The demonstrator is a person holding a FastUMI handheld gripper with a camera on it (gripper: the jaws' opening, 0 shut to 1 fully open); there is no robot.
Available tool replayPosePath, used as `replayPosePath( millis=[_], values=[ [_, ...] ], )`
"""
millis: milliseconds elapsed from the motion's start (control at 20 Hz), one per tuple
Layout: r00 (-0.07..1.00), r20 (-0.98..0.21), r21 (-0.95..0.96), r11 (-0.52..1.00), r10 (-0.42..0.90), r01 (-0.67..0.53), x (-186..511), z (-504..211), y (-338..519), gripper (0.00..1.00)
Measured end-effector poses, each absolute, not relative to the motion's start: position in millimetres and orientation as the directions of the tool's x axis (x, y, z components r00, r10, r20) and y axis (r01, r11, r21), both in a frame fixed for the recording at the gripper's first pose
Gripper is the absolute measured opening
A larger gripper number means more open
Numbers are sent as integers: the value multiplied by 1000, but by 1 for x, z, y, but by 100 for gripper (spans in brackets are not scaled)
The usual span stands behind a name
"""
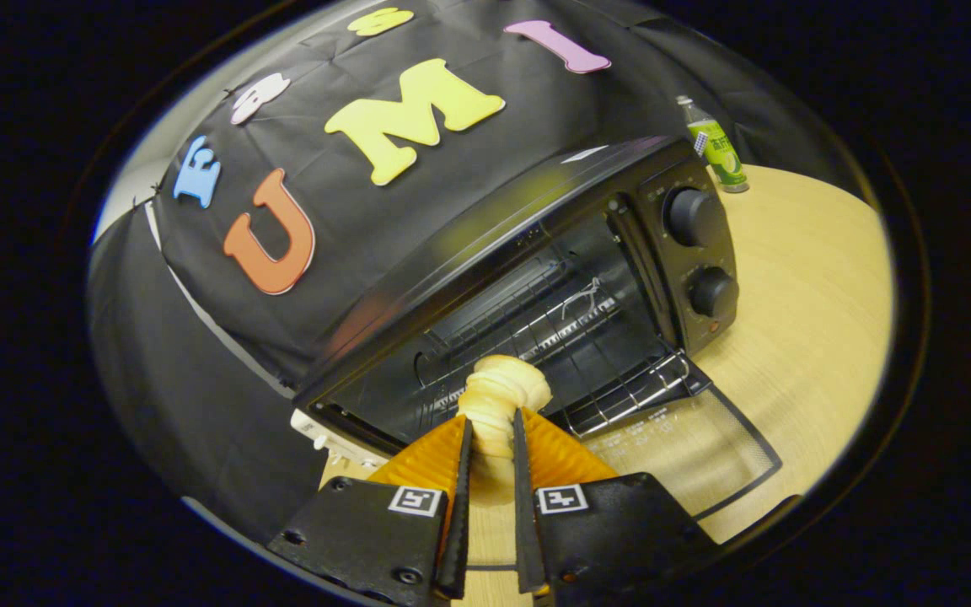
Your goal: Open the toaster oven, put the food inside, and close the toaster oven door.
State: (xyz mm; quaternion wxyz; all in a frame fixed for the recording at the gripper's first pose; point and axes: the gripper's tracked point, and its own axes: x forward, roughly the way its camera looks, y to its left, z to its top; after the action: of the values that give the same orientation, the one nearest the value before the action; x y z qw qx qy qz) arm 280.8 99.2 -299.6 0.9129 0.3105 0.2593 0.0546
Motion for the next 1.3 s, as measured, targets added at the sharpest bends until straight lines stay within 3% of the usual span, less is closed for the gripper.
replayPosePath(
  millis=[300, 400, 550, 800, 950, 1100, 1300],
  values=[
    [877, -433, 590, 801, 208, 102, 317, -316, 104, 29],
    [883, -424, 571, 816, 200, 89, 320, -318, 107, 36],
    [889, -420, 535, 841, 181, 81, 321, -316, 106, 50],
    [903, -393, 497, 866, 175, 48, 307, -287, 101, 84],
    [916, -366, 432, 902, 162, 13, 288, -274, 90, 98],
    [913, -368, 393, 919, 178, -21, 259, -268, 89, 100],
    [860, -472, 271, 960, 192, -66, 210, -276, 87, 100]
  ],
)
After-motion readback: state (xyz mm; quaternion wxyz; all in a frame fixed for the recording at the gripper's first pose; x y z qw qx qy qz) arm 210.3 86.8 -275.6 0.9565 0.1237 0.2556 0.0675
